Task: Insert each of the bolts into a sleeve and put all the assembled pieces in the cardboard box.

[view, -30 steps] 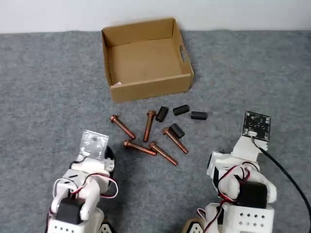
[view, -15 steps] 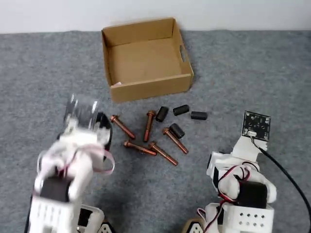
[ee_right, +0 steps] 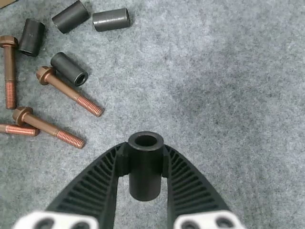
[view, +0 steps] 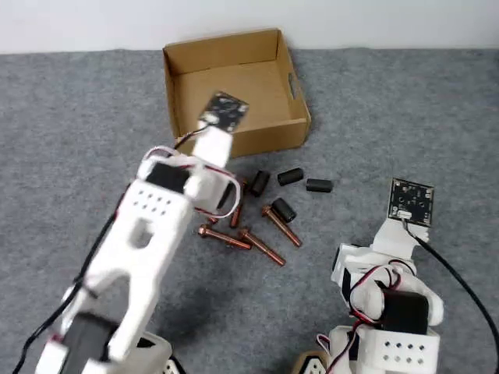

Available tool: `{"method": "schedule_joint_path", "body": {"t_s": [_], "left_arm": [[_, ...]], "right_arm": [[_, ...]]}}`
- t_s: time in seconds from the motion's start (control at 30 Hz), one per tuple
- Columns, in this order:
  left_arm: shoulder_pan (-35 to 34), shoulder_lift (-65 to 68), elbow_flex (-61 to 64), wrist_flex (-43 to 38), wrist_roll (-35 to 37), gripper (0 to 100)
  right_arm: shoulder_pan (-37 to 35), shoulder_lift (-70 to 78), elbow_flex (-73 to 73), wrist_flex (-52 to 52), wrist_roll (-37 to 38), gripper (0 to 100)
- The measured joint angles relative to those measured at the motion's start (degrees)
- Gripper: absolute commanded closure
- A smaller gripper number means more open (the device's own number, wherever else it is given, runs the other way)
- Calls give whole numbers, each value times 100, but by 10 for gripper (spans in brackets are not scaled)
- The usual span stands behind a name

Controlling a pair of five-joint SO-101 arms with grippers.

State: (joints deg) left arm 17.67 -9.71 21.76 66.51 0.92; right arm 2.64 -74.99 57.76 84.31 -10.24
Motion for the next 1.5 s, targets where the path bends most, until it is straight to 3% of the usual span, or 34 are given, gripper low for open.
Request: {"method": "schedule_joint_path", "body": {"t_s": [0.17, 0.53, 1.0, 1.1, 1.23, 1.5], "left_arm": [[229, 1415, -1310, 800, -18, 842], [237, 4079, -4105, 1626, 88, 840], [44, 6259, -6154, 2224, 149, 841], [44, 6497, -6488, 2321, 149, 875], [123, 6760, -6963, 2576, 141, 994], [325, 7165, -7807, 3103, 149, 995]], "right_arm": [[0, 0, 0, 0, 0, 989], [0, 0, 0, 0, 0, 989], [0, 0, 0, 0, 0, 989], [0, 0, 0, 0, 0, 989], [0, 0, 0, 0, 0, 989], [0, 0, 0, 0, 0, 989]]}}
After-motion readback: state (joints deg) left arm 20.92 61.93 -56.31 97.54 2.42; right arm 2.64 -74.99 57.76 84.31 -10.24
